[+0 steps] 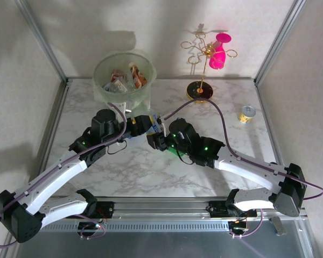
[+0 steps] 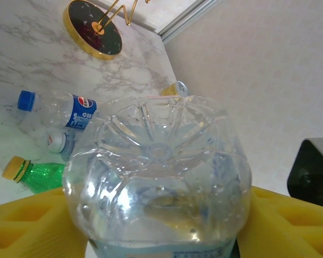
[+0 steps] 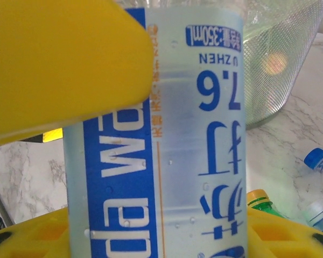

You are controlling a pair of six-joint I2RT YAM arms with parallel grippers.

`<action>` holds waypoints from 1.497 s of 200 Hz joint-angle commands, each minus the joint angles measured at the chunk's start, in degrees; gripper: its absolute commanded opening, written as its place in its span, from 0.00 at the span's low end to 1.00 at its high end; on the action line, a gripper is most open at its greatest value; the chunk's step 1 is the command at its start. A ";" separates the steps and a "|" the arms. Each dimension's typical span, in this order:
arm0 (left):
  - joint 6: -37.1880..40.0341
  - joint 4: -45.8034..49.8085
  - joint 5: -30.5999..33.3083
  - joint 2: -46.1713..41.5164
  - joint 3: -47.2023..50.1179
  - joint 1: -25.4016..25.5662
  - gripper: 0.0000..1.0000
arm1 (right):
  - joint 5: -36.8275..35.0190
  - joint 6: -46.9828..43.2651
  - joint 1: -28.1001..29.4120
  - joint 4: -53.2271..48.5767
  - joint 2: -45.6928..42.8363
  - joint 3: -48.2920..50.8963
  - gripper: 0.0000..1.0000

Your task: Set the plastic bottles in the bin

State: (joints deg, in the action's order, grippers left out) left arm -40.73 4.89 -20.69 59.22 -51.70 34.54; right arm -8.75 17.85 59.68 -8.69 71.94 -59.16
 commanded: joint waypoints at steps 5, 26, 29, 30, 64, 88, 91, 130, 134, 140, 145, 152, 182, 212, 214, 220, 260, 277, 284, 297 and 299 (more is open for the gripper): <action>1.11 -2.57 0.85 -0.86 -0.23 1.74 0.59 | 1.01 0.92 0.61 2.43 -1.38 0.53 0.51; 1.71 -1.86 1.49 -0.86 -0.85 2.01 0.55 | 0.18 1.11 0.60 2.36 -1.63 0.69 0.53; 1.75 -1.83 1.52 -0.86 -0.93 2.02 0.55 | 0.02 1.13 0.56 2.29 -1.64 0.78 0.53; 1.73 -1.82 1.53 -0.86 -0.94 2.02 0.54 | 0.04 1.09 0.58 2.28 -1.68 0.79 0.54; 1.95 -1.37 2.29 -1.12 -1.36 2.21 0.52 | -0.21 1.13 0.61 1.59 -1.94 0.57 0.70; 2.52 -0.12 3.17 -0.99 -2.87 2.17 0.51 | -1.21 1.06 0.58 0.86 -2.32 0.55 0.89; 2.70 0.20 3.38 -0.89 -3.24 2.15 0.51 | -1.26 1.05 0.61 0.93 -2.47 0.61 0.90; 6.18 7.27 10.14 0.95 -10.76 -0.27 0.47 | -2.84 0.56 0.59 0.26 -3.56 1.31 0.94; 6.19 7.53 10.10 1.23 -11.25 -0.99 0.48 | -2.92 0.46 0.55 0.10 -3.61 1.25 0.94; 6.03 7.72 9.72 1.68 -12.13 -2.11 0.48 | -3.01 0.43 0.52 -0.13 -3.73 1.23 0.94; 5.86 7.73 9.14 2.09 -12.88 -3.22 0.47 | -3.19 0.43 0.53 -0.39 -3.74 1.19 0.94; 5.75 7.88 8.33 2.76 -14.17 -4.65 0.47 | -3.54 0.43 0.57 -0.66 -3.91 1.22 0.95; 5.79 8.77 7.52 6.49 -21.39 -10.21 0.46 | -5.33 0.33 0.34 -0.97 -6.16 2.23 0.95; 6.08 9.96 10.82 10.02 -28.44 -14.44 0.47 | -5.95 0.25 -0.19 -2.15 -7.66 2.62 0.95; 5.96 9.97 11.12 10.21 -28.85 -14.73 0.47 | -5.95 0.26 -0.25 -2.19 -7.80 2.64 0.95; 5.48 10.09 12.23 10.95 -29.97 -15.37 0.47 | -6.30 0.26 -0.24 -2.29 -8.11 2.89 0.96; 1.26 8.02 20.03 16.17 -35.28 -16.87 0.46 | -6.04 -0.15 -0.74 -2.78 -8.75 3.26 0.95; 0.44 6.59 22.93 18.06 -36.72 -17.27 0.45 | -5.63 -0.44 -0.80 -3.00 -8.43 3.23 0.96; 0.27 7.20 24.56 19.19 -38.01 -17.41 0.45 | -5.55 -0.53 -0.84 -3.03 -8.32 3.12 0.95; 0.06 9.24 27.54 21.61 -40.99 -17.61 0.44 | -5.33 -0.64 -0.89 -3.18 -8.16 3.08 0.96; 0.15 9.57 27.83 22.09 -41.52 -17.63 0.44 | -5.31 -0.74 -0.91 -3.18 -8.07 2.99 0.95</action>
State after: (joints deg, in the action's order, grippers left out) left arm -39.09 13.78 -0.14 77.95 -87.85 17.76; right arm -13.82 18.35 59.24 -11.09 63.99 -56.64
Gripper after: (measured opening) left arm 0.484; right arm 0.955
